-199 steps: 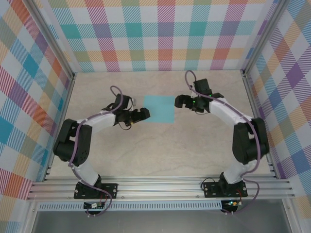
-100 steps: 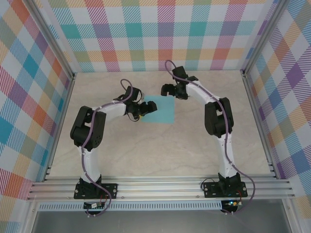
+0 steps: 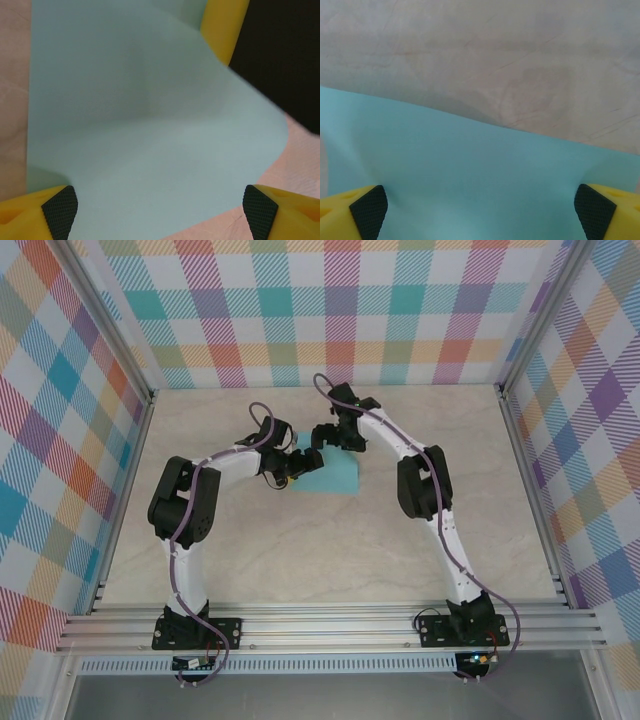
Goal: Fold a paper plane with a square sheet of paper (fold left side to right side)
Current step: Pick up the square sheet of paper from the center of the table.
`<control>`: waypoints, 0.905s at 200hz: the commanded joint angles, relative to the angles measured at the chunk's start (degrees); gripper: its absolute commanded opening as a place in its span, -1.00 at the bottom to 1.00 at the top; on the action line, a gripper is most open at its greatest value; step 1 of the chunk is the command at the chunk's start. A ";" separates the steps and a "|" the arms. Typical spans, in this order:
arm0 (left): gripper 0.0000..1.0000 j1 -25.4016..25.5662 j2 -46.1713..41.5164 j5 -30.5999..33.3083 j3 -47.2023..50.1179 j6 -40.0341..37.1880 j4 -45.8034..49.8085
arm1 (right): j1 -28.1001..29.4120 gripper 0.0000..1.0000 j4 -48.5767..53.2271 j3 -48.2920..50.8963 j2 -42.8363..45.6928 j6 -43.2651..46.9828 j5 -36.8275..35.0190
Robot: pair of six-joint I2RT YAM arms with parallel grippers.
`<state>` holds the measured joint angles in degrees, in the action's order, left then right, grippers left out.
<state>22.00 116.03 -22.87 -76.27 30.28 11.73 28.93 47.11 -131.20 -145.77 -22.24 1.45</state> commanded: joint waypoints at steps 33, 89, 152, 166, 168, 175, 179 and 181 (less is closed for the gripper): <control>0.78 0.85 1.71 0.28 1.33 1.41 0.93 | 2.10 0.65 2.37 10.58 4.20 1.84 4.33; 0.81 -0.73 -8.32 1.69 5.78 0.26 1.05 | -0.18 -0.19 -2.26 15.06 10.87 3.22 11.09; 0.86 -8.22 -27.92 -1.34 15.16 -1.22 1.81 | -5.63 -0.53 -22.66 39.86 32.22 1.34 32.74; 0.88 -9.11 -31.41 -3.43 16.48 -1.99 1.43 | -6.77 -0.54 -24.67 44.25 36.97 2.08 36.68; 0.88 -9.15 -31.92 -3.78 16.61 -2.09 1.27 | -6.95 -0.54 -25.00 44.97 37.87 2.21 37.26; 0.88 -9.49 -33.53 -5.12 17.14 -2.32 0.84 | -7.50 -0.54 -26.09 47.07 40.58 2.53 39.34; 0.89 -9.64 -34.32 -6.03 17.35 -2.26 0.45 | -8.04 -0.54 -26.85 48.51 42.12 2.59 40.84; 0.89 -9.73 -34.85 -6.50 17.48 -2.31 0.13 | -8.26 -0.54 -27.24 49.13 42.91 2.63 41.60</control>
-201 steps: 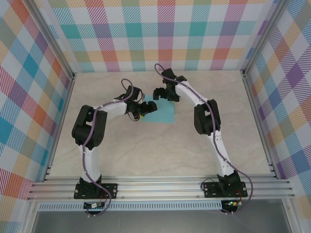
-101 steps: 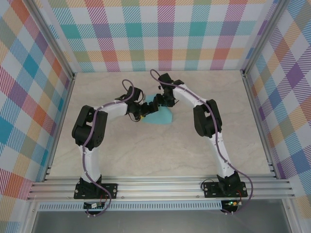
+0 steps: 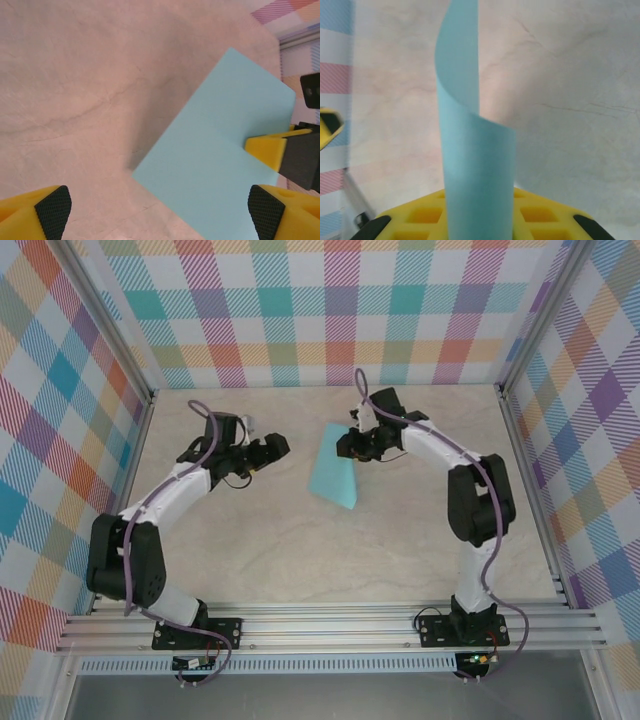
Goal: Fold a paper plane with a square sheet of paper (fold left side to right side)
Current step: Pick up the square sheet of paper from the center of the table, then place a square sheet of paper at the center of the table.
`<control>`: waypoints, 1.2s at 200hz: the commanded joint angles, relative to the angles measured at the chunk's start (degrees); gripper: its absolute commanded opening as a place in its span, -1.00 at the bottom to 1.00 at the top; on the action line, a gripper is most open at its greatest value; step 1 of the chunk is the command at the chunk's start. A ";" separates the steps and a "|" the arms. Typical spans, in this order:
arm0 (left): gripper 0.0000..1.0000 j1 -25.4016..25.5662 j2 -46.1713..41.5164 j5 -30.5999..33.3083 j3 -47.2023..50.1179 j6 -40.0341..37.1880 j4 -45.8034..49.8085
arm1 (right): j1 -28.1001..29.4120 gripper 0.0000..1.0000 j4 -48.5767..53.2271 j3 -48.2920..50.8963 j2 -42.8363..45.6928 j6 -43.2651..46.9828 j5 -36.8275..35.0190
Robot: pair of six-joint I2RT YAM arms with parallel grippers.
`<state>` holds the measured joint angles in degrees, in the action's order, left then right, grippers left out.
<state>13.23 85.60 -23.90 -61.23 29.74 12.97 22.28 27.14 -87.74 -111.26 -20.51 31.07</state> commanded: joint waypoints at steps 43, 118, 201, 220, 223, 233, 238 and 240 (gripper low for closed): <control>0.94 -1.20 -10.91 -19.04 3.59 3.08 -15.10 | -4.77 -0.55 -9.28 12.17 21.59 1.91 25.98; 0.98 4.81 -8.44 -29.73 0.69 6.61 -24.79 | -4.28 -0.55 -9.29 9.80 24.70 -0.53 34.38; -0.59 9.18 -4.02 -29.53 -2.80 3.04 -19.20 | -3.91 -0.31 -5.10 10.14 24.79 2.10 28.19; -1.00 9.18 -3.40 -25.38 -4.32 -1.22 -9.64 | -5.62 -0.01 -1.29 10.81 25.23 3.39 20.16; -1.00 9.18 -3.17 -24.72 -4.29 -1.60 -8.68 | -6.04 0.02 -0.98 11.18 25.34 3.20 19.05; -1.00 9.18 -2.60 -22.96 -3.63 -1.99 -7.02 | -7.52 0.19 0.04 12.45 25.44 2.58 15.19; -1.00 9.18 -2.27 -21.95 -3.11 -1.96 -6.58 | -8.18 0.27 0.09 13.28 25.56 2.14 13.72; -1.00 9.18 -2.10 -21.51 -2.80 -1.96 -6.43 | -8.65 0.30 0.08 13.65 25.61 1.86 13.22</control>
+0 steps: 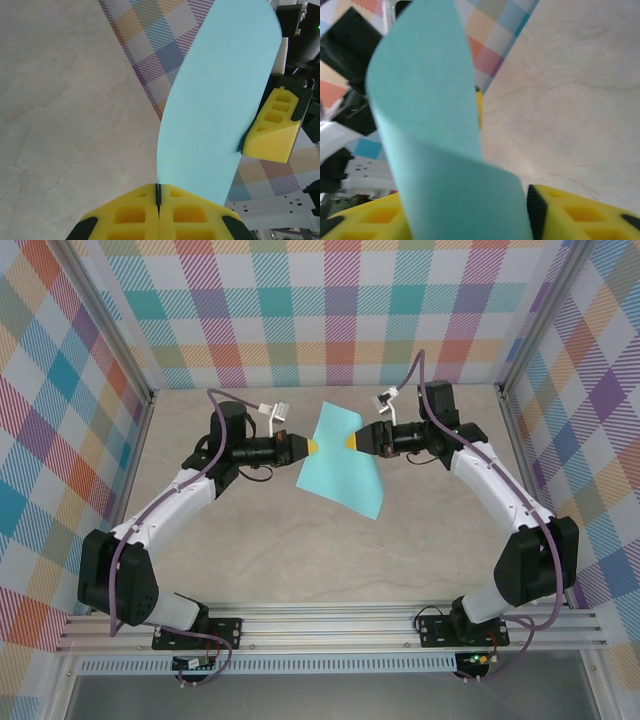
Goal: Fold a paper plane with a square sheet of paper (fold left side to right side)
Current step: Place a square sheet of paper at the center of the table, then first fold in half a square sheet of paper at the center of the table.
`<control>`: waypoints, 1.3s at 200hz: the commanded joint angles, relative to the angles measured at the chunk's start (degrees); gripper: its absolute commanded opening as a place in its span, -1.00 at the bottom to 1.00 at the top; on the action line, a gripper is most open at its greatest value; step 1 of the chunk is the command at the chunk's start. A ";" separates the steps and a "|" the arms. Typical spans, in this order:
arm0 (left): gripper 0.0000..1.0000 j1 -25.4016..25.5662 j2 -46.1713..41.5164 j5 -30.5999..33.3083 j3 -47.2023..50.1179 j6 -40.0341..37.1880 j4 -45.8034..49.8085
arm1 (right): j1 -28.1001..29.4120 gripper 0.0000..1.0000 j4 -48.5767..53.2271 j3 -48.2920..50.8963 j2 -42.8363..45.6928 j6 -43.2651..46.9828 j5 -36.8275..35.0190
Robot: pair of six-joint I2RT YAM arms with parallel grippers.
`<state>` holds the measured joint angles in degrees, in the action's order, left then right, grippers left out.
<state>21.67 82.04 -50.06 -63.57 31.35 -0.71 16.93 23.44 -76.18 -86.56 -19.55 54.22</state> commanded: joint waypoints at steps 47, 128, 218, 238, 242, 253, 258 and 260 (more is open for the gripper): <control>-1.00 0.66 6.57 19.90 8.68 -0.76 8.36 | -5.63 0.86 6.33 8.60 0.69 -1.62 -24.40; -1.00 0.39 10.97 28.29 15.36 -0.41 7.58 | 1.53 0.19 -7.82 17.13 -9.75 -12.29 -19.41; -0.93 1.09 8.25 24.04 16.35 1.74 5.67 | 7.34 -0.11 -8.29 12.82 -23.51 -14.28 -23.03; -0.68 1.48 8.09 21.15 16.37 3.14 3.14 | 7.42 -0.11 -6.38 12.38 -25.05 -13.52 -24.04; -0.62 1.59 8.10 20.49 16.23 3.47 2.51 | 7.46 -0.11 -6.10 12.29 -25.33 -13.37 -24.21; -0.52 2.00 8.28 18.79 15.88 4.54 0.95 | 7.54 -0.10 -5.86 12.50 -25.78 -13.22 -24.55; -0.46 2.26 8.39 18.10 15.61 4.98 0.26 | 7.51 -0.11 -5.95 12.70 -25.91 -13.22 -24.59; -0.43 2.31 8.44 17.92 15.59 5.20 -0.02 | 7.51 -0.10 -5.97 12.76 -25.97 -13.21 -24.60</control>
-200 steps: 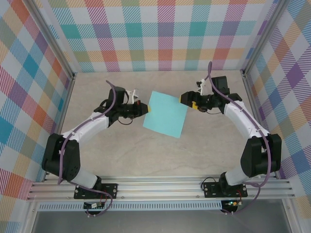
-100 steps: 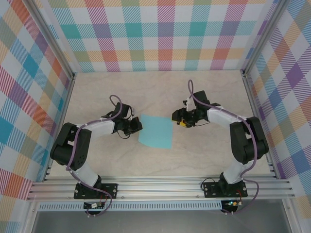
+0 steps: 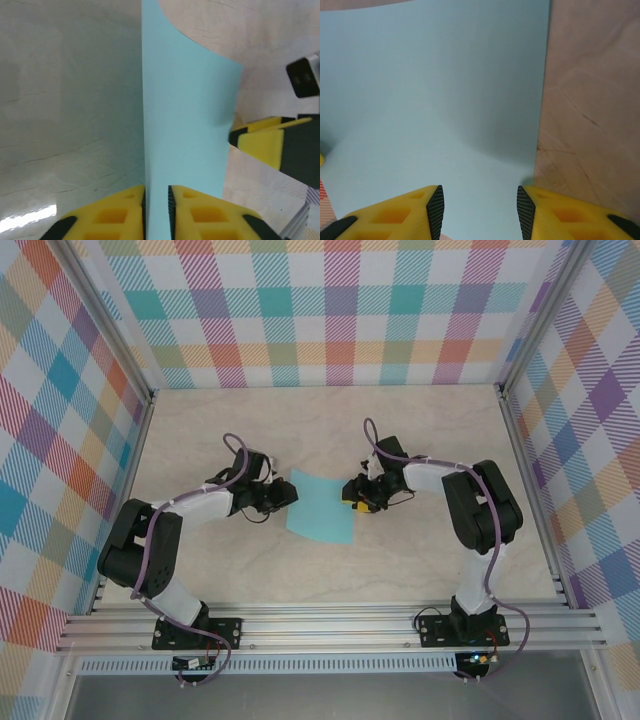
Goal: Fold a paper plane with a square sheet of paper (fold left side to right side)
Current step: First fold in half a square sheet of paper at the center of the table.
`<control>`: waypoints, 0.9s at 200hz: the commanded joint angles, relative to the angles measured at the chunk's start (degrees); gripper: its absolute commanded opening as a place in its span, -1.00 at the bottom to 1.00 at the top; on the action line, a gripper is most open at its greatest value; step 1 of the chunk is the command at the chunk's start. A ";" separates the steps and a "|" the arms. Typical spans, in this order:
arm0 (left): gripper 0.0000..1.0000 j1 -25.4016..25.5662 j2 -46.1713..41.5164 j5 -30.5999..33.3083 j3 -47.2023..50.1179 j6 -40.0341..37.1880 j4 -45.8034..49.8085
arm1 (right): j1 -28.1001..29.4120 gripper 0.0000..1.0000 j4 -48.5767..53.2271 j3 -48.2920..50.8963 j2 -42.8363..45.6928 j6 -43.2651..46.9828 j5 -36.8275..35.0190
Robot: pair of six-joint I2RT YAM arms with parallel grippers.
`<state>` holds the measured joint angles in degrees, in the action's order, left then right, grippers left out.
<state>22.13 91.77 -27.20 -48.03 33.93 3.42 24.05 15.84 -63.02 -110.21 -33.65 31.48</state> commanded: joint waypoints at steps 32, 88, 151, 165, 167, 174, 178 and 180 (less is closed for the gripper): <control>-0.06 3.98 0.48 -8.99 -1.65 5.34 -9.48 | 0.45 -0.11 1.12 0.35 -2.72 1.04 -1.88; 0.05 7.55 6.88 -10.93 -5.45 7.53 -13.11 | -0.19 -0.10 -2.65 2.44 0.24 -0.18 -1.13; -0.21 8.46 11.40 -10.77 -7.19 7.86 -13.44 | -4.10 -0.04 -3.83 4.42 9.83 -1.07 1.56; -0.32 8.46 11.68 -10.53 -7.32 7.76 -13.35 | -4.02 -0.05 -5.69 4.31 9.97 -2.42 5.11; -0.34 8.46 11.68 -10.58 -7.34 7.76 -13.29 | -3.95 -0.06 -6.07 4.29 9.83 -2.73 5.57; -0.39 8.46 11.75 -10.50 -7.47 7.56 -12.97 | -3.71 -0.07 -7.47 4.40 9.53 -3.87 7.00; -0.41 8.46 11.81 -10.44 -7.58 7.48 -12.72 | -3.55 -0.07 -8.22 4.34 9.25 -4.43 7.51; -0.42 8.46 11.85 -10.42 -7.64 7.33 -12.62 | -3.42 -0.07 -8.50 4.32 9.12 -4.61 7.69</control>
<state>29.63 102.87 -37.01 -53.58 41.76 -9.21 19.55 11.35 -58.72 -101.23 -35.29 33.54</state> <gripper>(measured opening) 0.321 0.470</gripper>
